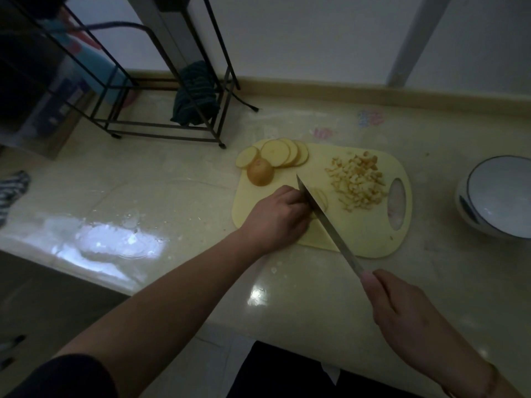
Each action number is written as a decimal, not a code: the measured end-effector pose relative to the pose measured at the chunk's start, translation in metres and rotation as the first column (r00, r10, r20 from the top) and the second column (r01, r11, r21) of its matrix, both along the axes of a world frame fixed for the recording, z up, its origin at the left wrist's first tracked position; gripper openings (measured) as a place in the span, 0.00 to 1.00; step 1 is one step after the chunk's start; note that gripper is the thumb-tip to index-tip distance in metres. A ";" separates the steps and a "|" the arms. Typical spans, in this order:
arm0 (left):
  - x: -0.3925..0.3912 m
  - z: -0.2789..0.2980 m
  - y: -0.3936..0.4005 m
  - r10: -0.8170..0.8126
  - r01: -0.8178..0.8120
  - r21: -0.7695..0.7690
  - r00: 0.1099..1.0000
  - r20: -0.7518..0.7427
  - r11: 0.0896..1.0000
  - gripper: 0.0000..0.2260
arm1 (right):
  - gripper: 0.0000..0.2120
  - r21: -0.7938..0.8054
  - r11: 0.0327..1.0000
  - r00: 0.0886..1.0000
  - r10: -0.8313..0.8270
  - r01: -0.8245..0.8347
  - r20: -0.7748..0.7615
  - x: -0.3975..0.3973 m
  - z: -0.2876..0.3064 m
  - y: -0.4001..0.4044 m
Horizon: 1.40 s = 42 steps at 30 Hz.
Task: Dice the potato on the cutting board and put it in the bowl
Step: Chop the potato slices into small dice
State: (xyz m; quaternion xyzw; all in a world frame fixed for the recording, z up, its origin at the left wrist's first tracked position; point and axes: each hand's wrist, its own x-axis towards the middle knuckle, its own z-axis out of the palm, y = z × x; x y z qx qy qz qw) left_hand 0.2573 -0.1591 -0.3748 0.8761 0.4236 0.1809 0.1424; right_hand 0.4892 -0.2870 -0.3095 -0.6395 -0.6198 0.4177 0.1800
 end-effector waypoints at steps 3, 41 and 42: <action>0.001 -0.002 0.001 -0.004 0.004 -0.025 0.999 0.033 1.000 0.10 | 0.26 -0.041 0.999 1.000 0.010 -0.009 0.009 -0.005 0.000 0.008; -0.005 0.001 -0.001 -0.027 0.027 0.050 1.000 0.003 0.998 0.13 | 0.23 -0.010 1.000 1.000 0.004 -0.004 0.022 -0.011 0.001 0.002; -0.005 0.001 0.000 -0.031 0.031 0.046 0.999 0.005 0.998 0.13 | 0.24 -0.020 1.000 0.999 0.004 -0.003 0.032 -0.012 0.000 0.002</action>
